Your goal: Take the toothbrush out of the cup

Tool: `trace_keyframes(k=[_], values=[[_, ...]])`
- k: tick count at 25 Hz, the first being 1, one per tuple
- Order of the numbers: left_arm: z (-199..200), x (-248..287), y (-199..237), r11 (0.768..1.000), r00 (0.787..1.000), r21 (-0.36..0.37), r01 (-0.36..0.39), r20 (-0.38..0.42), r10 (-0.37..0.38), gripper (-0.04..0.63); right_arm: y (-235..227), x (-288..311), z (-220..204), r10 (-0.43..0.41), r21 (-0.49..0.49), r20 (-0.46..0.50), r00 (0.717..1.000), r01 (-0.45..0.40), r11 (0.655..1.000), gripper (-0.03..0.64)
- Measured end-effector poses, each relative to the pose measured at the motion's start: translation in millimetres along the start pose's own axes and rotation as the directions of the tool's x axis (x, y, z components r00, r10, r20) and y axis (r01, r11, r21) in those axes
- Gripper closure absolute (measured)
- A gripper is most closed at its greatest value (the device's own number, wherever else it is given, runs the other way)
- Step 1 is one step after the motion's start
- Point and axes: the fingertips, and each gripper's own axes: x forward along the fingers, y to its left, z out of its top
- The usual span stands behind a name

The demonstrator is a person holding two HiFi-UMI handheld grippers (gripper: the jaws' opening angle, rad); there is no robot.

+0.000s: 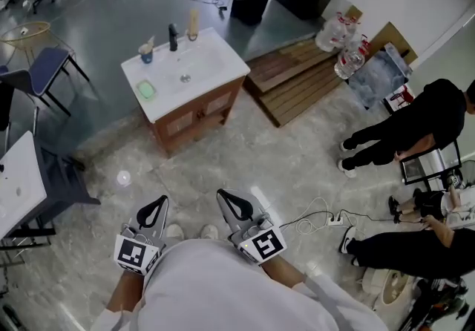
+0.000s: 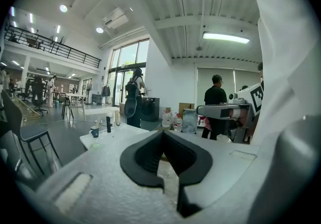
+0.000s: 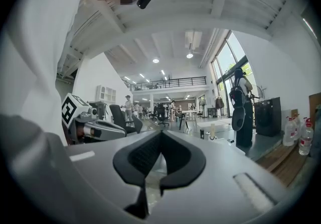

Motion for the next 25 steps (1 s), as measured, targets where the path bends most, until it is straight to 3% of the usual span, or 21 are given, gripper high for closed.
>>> trace_keyframes(k=[6, 13, 19, 25], values=[[-1.9, 11.5, -7.8, 1.0, 0.999, -0.002, -0.014, 0.03, 0.014, 0.595, -8.8, -8.6, -4.5, 0.019, 0.022, 0.001, 1.0, -0.019, 1.0, 0.618], [6.8, 16.2, -7.3, 0.998, 0.998, 0.024, -0.064, 0.003, 0.064, 0.594, -13.1, -7.0, -18.0, 0.063, 0.021, -0.019, 0.998, -0.063, 0.998, 0.618], [2.7, 33.0, 19.9, 0.998, 0.997, -0.003, -0.062, 0.046, 0.062, 0.594, -25.1, 20.5, -19.0, 0.056, 0.024, -0.033, 0.998, -0.055, 0.998, 0.618], [16.3, 61.0, 62.8, 1.0, 0.999, 0.006, -0.01, 0.041, 0.01, 0.594, -38.7, 68.6, -6.7, 0.027, 0.014, -0.026, 0.999, -0.027, 1.0, 0.618]])
